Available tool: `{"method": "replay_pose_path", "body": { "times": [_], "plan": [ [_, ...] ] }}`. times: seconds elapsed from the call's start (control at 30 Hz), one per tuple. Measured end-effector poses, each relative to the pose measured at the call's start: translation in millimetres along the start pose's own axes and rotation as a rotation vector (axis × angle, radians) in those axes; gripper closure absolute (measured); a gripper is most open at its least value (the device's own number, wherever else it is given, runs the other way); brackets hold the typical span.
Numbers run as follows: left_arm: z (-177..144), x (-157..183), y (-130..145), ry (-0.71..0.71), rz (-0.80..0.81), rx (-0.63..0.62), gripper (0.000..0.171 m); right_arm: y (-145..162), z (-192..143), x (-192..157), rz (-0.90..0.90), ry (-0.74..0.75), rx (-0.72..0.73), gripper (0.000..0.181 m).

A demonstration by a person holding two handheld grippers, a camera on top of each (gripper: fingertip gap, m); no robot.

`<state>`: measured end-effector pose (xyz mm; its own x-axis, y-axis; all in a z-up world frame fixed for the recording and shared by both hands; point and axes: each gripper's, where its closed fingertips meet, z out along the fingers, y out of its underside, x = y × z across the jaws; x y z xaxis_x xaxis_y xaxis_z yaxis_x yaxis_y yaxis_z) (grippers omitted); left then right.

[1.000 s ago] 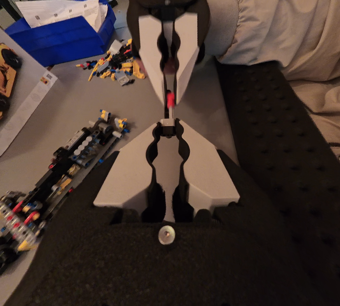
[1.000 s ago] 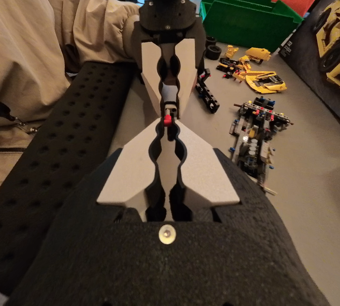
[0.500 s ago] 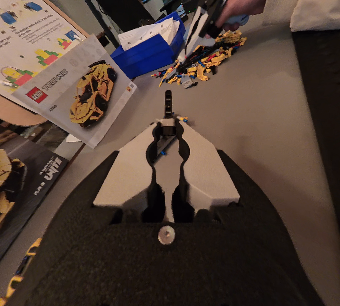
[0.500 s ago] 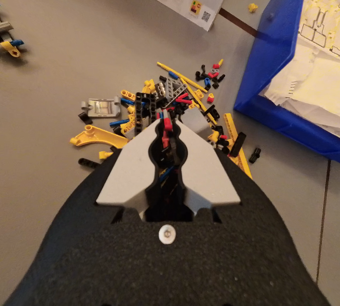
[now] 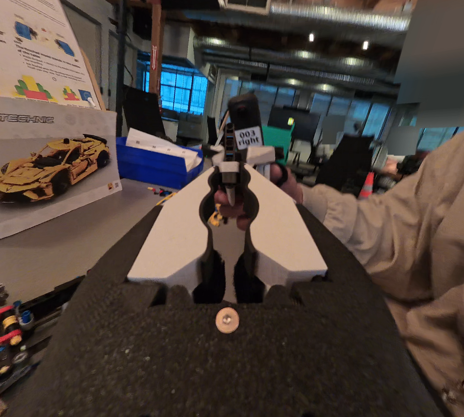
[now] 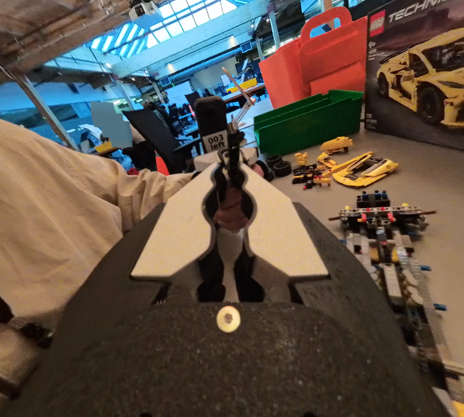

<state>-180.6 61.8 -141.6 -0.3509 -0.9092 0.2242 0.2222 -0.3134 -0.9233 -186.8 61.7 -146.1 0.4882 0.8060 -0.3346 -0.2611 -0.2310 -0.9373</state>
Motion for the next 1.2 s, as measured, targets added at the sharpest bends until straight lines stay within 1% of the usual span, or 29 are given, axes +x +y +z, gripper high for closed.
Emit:
{"method": "replay_pose_path", "body": {
  "times": [0.03, 0.07, 0.1, 0.17, 0.2, 0.27, 0.33, 0.4, 0.47, 0.5, 0.53, 0.6, 0.63, 0.73, 0.77, 0.8, 0.87, 0.9, 0.97, 1.07, 1.13, 1.2],
  "plan": [
    [2, -4, -8, 0.024, -0.090, 0.038, 0.156, -6, 0, 4, -0.053, 0.027, -0.005, 0.181],
    [6, -7, -14, 0.060, -0.179, 0.054, 0.156, -18, 0, 8, -0.093, 0.050, 0.010, 0.181],
    [13, -12, -18, 0.075, -0.232, 0.049, 0.156, -36, -1, 13, -0.109, 0.062, 0.049, 0.181],
    [26, -23, -30, 0.060, -0.252, 0.044, 0.156, -60, -2, 24, -0.106, 0.055, 0.056, 0.181],
    [33, -30, -36, 0.053, -0.270, 0.040, 0.156, -69, -4, 32, -0.076, 0.057, 0.070, 0.179],
    [43, -44, -43, 0.061, -0.344, 0.038, 0.156, -82, -10, 41, 0.027, 0.005, 0.105, 0.167],
    [47, -55, -42, 0.080, -0.479, 0.073, 0.156, -88, -14, 52, 0.114, -0.009, 0.190, 0.156],
    [48, -58, -26, 0.087, -0.555, 0.060, 0.156, -77, -15, 65, 0.138, 0.026, 0.239, 0.156],
    [45, -62, -4, 0.062, -0.564, 0.047, 0.156, -56, -15, 72, 0.174, 0.025, 0.249, 0.156],
    [44, -62, 6, 0.068, -0.577, 0.041, 0.156, -46, -15, 74, 0.197, 0.018, 0.257, 0.164],
    [43, -63, 14, 0.073, -0.589, 0.048, 0.156, -38, -16, 78, 0.227, 0.031, 0.234, 0.172],
    [41, -70, 27, 0.041, -0.624, 0.065, 0.156, -24, -18, 87, 0.235, 0.080, 0.143, 0.174],
    [41, -75, 30, 0.022, -0.648, 0.058, 0.156, -20, -23, 93, 0.242, 0.103, 0.119, 0.173],
    [40, -84, 34, -0.012, -0.601, 0.023, 0.156, -15, -28, 102, 0.375, 0.116, 0.095, 0.175],
    [40, -85, 34, -0.001, -0.617, 0.026, 0.156, -15, -29, 102, 0.386, 0.111, 0.100, 0.175],
    [39, -86, 35, 0.002, -0.626, 0.024, 0.156, -13, -30, 103, 0.392, 0.114, 0.089, 0.175],
    [39, -85, 37, -0.011, -0.584, -0.002, 0.156, -12, -32, 103, 0.377, 0.124, 0.076, 0.175],
    [37, -82, 37, 0.003, -0.565, -0.015, 0.155, -16, -34, 103, 0.382, 0.123, 0.102, 0.175],
    [35, -76, 35, 0.048, -0.560, -0.039, 0.146, -22, -41, 104, 0.397, 0.115, 0.128, 0.175],
    [34, -75, 31, 0.025, -0.511, -0.032, 0.146, -22, -43, 104, 0.375, 0.123, 0.110, 0.175],
    [34, -74, 28, 0.023, -0.500, -0.027, 0.146, -24, -42, 99, 0.392, 0.089, 0.120, 0.175],
    [34, -74, 28, 0.025, -0.506, -0.029, 0.151, -24, -42, 98, 0.414, 0.070, 0.123, 0.174]
  ]
}}
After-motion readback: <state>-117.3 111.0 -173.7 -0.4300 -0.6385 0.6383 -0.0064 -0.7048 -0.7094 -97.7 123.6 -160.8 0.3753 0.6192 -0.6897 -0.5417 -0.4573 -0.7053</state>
